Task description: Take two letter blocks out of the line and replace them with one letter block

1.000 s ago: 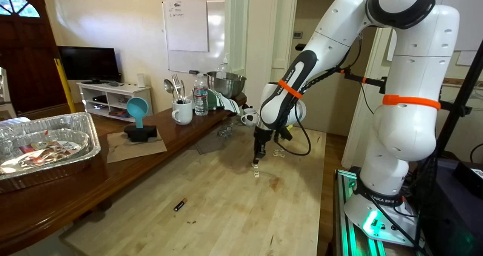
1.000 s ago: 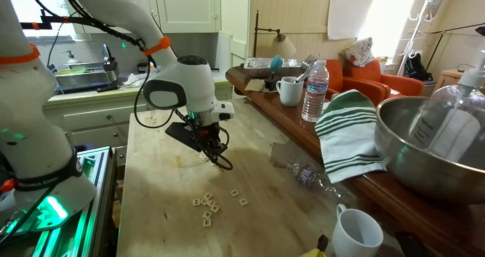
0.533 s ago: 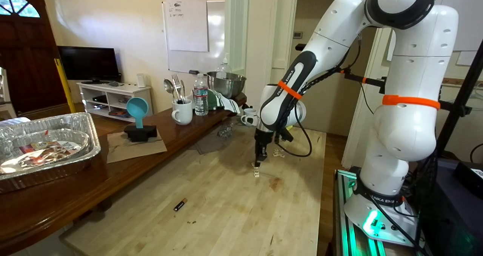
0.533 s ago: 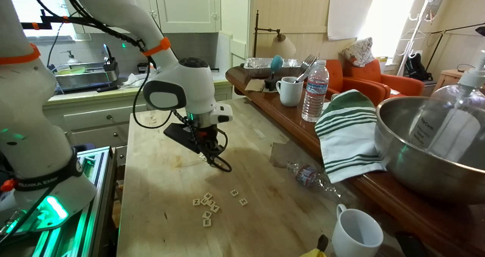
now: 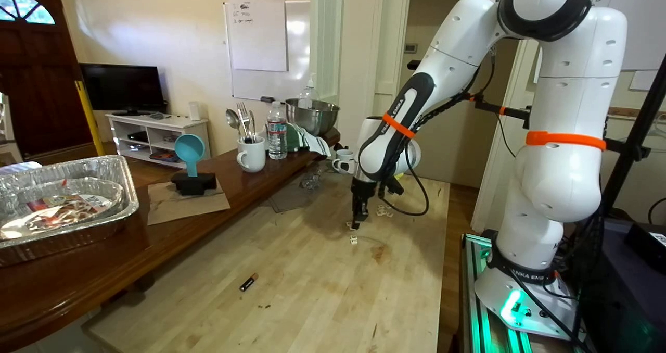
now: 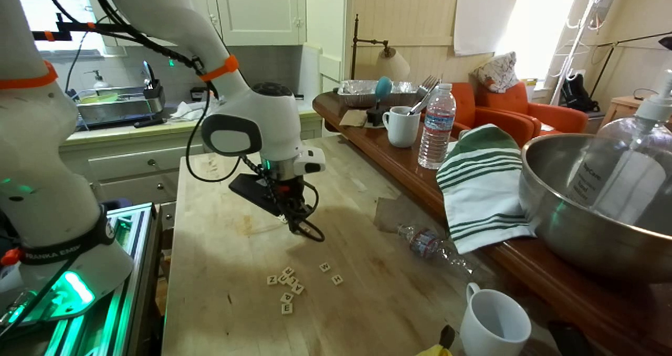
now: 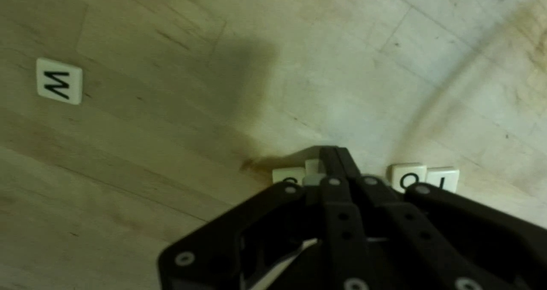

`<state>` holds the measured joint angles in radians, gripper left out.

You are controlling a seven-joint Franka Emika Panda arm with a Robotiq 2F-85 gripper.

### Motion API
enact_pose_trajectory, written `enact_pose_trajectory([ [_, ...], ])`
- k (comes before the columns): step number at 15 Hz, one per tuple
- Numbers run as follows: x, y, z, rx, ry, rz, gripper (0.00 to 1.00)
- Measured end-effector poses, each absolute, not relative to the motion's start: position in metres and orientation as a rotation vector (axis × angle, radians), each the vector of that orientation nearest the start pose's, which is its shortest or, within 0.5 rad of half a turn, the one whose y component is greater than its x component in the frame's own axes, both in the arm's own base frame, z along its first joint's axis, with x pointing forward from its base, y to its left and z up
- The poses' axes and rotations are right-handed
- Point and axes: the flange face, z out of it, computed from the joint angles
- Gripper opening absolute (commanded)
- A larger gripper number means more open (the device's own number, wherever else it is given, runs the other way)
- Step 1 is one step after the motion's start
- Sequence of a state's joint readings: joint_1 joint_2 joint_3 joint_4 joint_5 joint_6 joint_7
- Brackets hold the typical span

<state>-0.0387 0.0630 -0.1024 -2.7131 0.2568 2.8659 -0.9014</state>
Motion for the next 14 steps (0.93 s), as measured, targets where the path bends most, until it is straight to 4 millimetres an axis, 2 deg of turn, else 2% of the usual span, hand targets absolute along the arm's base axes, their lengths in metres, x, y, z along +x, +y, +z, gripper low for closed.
enact_pose_trajectory([
  [9,0.401,-0.127,0.217,-3.121,-0.657,-0.134,0.00],
  [14,0.410,-0.138,0.223,-3.139,-0.599,-0.166,0.00],
])
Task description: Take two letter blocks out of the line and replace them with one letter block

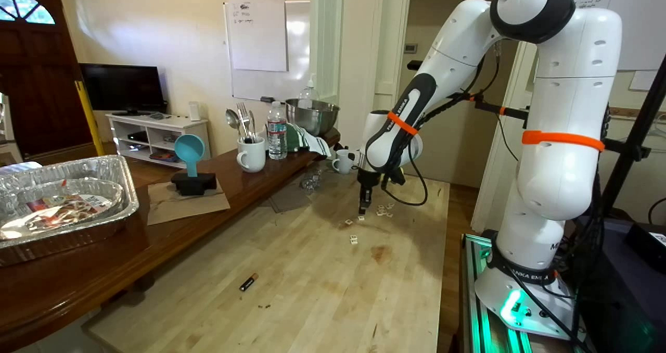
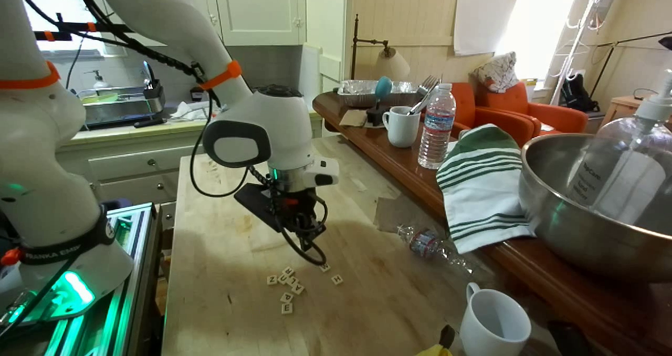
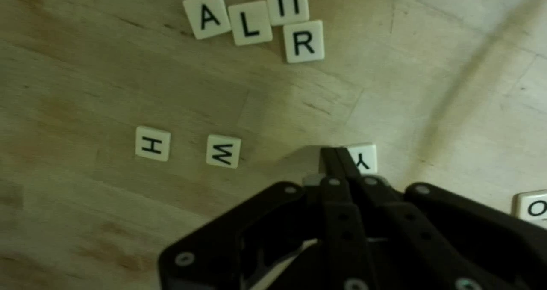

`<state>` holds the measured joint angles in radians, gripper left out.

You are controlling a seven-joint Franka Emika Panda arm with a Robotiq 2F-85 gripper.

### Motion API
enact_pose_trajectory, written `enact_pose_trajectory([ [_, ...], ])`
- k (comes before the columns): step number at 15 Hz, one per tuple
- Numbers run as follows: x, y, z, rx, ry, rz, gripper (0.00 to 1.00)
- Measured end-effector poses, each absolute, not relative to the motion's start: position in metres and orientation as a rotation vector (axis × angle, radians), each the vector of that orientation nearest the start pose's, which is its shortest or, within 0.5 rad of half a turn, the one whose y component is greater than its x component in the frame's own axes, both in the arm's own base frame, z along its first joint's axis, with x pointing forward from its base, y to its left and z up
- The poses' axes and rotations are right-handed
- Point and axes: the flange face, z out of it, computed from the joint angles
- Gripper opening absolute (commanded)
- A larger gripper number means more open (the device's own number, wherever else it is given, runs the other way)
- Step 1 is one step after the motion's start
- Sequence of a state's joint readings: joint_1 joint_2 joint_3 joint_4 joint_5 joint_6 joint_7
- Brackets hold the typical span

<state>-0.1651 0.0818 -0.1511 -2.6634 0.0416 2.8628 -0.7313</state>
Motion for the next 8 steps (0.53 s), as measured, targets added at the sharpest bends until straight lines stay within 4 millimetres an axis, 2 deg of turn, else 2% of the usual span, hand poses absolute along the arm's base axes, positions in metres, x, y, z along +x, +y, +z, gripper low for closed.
enact_pose_trajectory([
  [5,0.414,-0.141,0.249,-3.138,-0.560,-0.207,0.00],
  [8,0.412,-0.149,0.266,-3.151,-0.459,-0.239,0.00],
])
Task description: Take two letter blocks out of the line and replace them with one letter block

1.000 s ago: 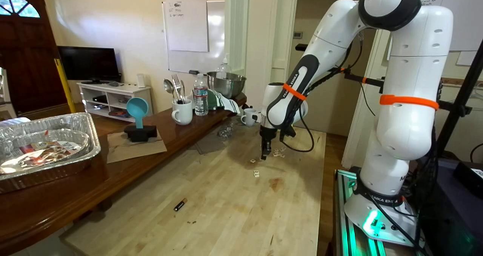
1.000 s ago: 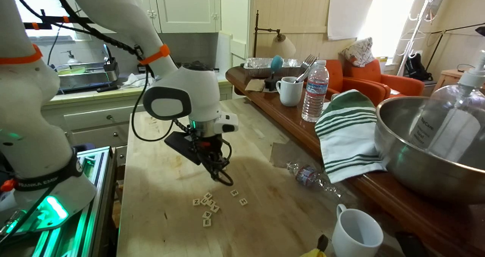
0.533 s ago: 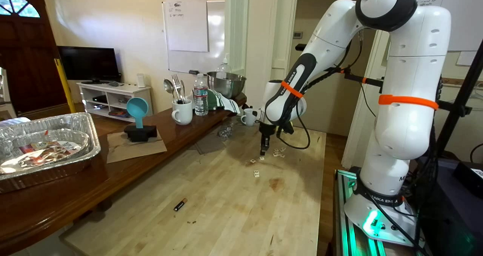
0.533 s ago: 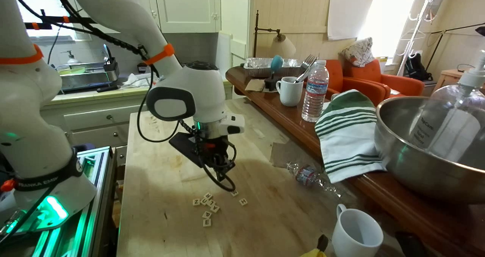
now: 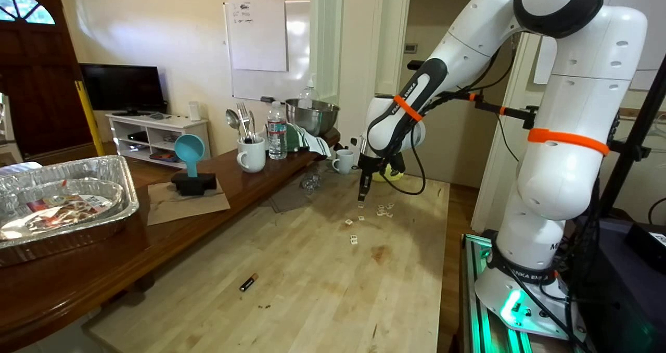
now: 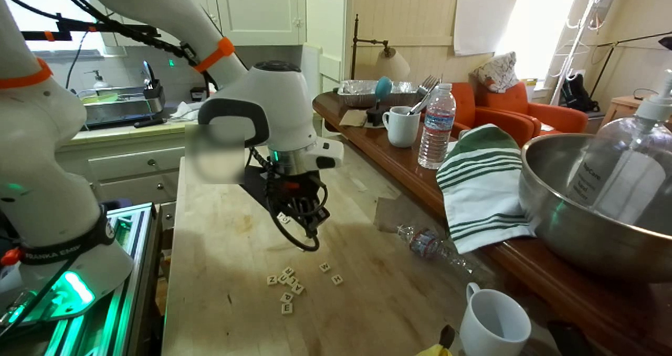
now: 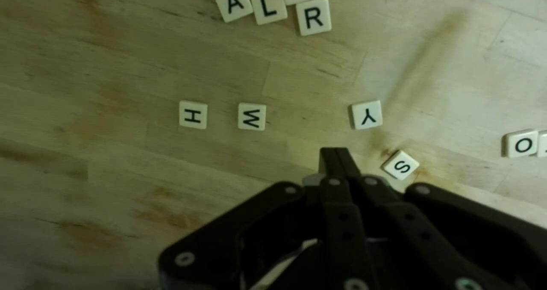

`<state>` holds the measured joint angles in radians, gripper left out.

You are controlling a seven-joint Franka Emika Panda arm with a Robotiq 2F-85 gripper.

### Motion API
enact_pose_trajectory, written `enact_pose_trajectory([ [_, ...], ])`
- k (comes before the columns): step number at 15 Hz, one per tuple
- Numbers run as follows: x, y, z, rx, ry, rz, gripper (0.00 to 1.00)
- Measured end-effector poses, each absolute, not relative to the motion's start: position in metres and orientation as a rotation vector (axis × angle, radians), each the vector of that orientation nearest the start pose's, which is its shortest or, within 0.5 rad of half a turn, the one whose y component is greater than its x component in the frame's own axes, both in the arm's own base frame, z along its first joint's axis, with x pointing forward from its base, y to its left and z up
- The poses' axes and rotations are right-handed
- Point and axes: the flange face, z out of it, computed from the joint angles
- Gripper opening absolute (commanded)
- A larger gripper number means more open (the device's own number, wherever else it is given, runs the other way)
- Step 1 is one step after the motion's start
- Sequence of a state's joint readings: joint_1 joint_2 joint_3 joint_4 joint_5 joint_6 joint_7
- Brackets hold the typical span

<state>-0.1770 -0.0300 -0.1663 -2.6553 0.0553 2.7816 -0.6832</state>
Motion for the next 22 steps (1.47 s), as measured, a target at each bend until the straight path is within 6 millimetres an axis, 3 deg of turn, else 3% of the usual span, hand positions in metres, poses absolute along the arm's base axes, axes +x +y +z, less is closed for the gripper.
enact_pose_trajectory([
  [4,0.405,-0.171,0.278,-3.175,-0.205,-0.280,0.00],
  [11,0.381,-0.205,0.282,-3.132,0.254,-0.203,0.00],
  [15,0.365,-0.226,0.283,-3.130,0.320,-0.204,0.00],
  [22,0.340,-0.242,0.266,-3.139,0.185,-0.142,0.00],
])
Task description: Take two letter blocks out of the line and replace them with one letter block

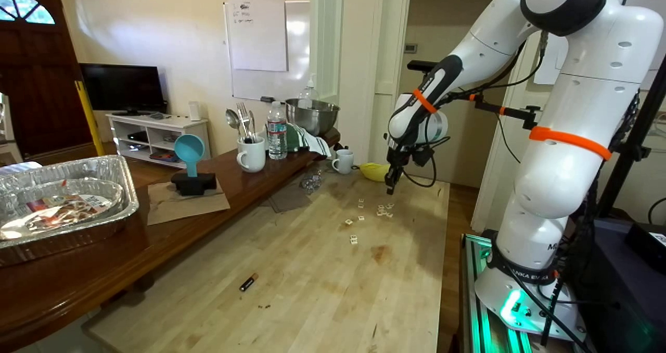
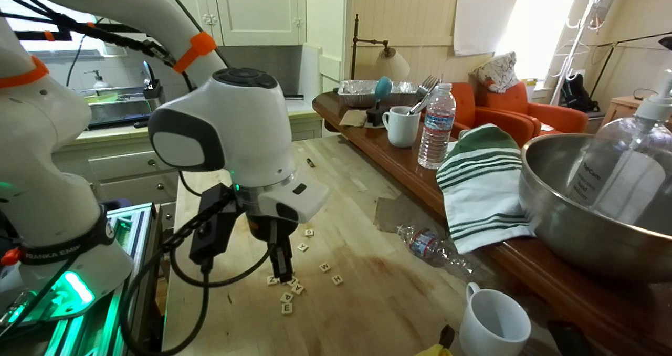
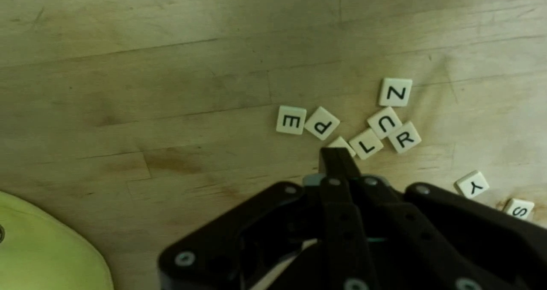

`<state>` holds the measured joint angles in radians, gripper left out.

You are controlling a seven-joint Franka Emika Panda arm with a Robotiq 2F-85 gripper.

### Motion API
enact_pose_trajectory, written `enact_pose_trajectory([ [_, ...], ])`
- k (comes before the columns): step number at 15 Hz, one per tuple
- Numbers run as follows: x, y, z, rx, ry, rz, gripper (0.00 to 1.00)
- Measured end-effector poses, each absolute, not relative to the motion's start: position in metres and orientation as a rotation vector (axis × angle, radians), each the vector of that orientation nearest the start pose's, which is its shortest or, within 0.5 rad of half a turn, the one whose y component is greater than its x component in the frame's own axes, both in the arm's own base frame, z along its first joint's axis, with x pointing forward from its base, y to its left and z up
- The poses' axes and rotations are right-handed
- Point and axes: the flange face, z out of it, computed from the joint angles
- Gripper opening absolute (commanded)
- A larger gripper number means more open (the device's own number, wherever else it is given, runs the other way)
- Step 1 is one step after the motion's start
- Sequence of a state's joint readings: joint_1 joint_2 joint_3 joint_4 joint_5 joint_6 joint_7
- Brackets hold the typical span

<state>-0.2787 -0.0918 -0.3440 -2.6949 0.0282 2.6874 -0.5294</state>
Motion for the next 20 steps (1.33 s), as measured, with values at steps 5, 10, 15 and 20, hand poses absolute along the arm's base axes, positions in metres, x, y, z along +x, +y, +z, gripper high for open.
enact_pose_trajectory([
  [5,0.330,-0.251,0.257,-3.151,-0.008,-0.105,0.00],
  [10,0.330,-0.254,0.247,-3.173,-0.152,-0.112,0.00],
  [15,0.330,-0.256,0.229,-3.189,-0.242,-0.098,0.00],
  [20,0.329,-0.256,0.217,-3.184,-0.285,-0.098,0.00],
])
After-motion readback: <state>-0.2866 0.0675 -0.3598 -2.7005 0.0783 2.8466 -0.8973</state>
